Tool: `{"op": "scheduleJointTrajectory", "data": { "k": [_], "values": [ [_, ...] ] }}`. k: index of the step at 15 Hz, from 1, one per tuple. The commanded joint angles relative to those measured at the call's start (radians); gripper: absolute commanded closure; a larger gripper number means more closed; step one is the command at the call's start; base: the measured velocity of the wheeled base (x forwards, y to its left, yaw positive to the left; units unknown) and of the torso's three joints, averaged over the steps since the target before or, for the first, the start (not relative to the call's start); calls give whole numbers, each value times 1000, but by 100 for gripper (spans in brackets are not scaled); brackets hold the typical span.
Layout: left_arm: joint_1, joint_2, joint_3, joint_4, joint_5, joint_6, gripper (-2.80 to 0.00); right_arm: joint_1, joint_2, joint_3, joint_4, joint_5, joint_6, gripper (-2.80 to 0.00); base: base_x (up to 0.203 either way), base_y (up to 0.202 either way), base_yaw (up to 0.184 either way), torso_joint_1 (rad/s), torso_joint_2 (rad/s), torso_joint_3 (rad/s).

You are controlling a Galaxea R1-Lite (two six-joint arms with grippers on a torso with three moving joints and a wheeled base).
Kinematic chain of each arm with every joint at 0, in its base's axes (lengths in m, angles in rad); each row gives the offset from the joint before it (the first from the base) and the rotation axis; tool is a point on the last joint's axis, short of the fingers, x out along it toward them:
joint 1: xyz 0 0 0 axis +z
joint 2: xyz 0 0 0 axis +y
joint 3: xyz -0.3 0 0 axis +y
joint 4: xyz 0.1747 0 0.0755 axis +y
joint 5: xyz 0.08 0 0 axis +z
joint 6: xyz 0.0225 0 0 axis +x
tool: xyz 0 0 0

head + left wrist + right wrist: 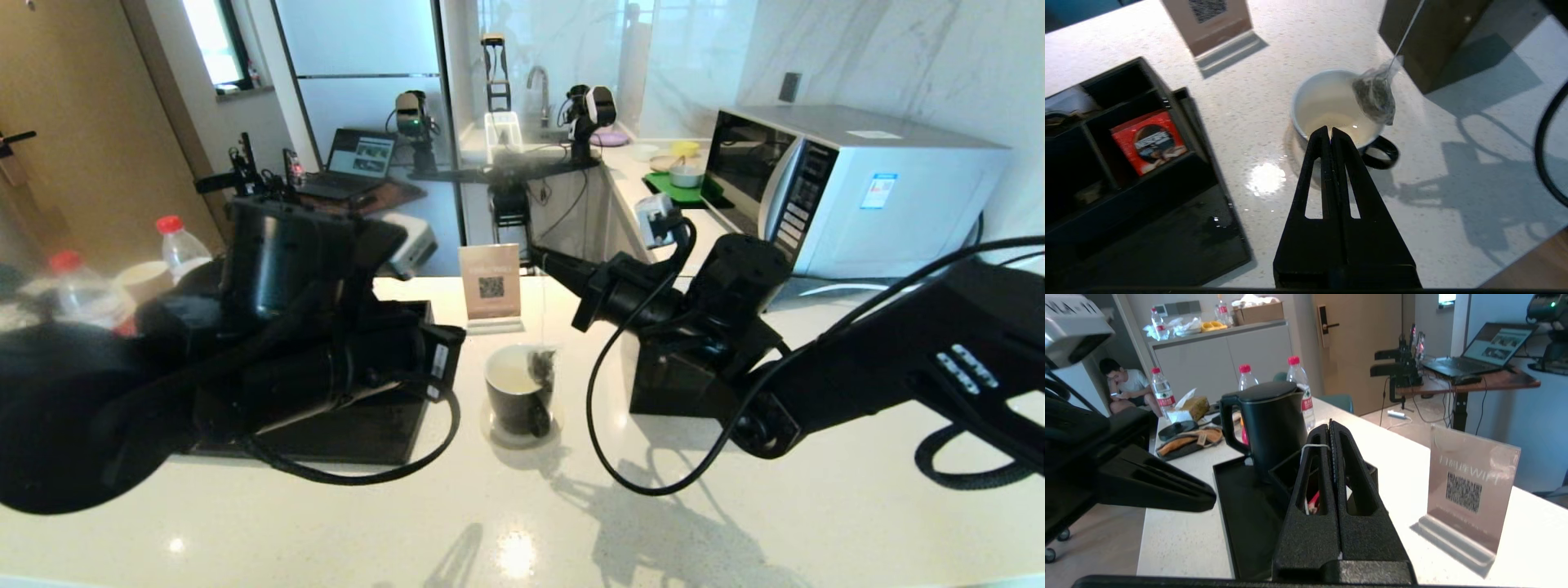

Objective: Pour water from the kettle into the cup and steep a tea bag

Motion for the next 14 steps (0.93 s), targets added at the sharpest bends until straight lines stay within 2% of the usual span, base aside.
{"op": "scheduleJointTrajectory", "data": {
  "k": [1, 6, 10, 14],
  "values": [
    [43, -33, 60, -46, 1, 0, 0, 2, -3, -20, 4, 4, 1, 0, 0, 0, 0, 0, 0, 0],
    [91, -91, 212, -172, 2, -1, 0, 1, -1, -43, 26, 4, -1, 0, 0, 0, 0, 0, 0, 0],
    [179, -128, 338, -325, 3, 2, 0, 1, -1, -68, 57, 4, -4, 0, 0, 0, 0, 0, 0, 0],
    [275, -181, 471, -423, -3, 70, 0, 1, 2, -110, 94, 4, -11, 0, 0, 0, 0, 0, 0, 0]
  ]
}}
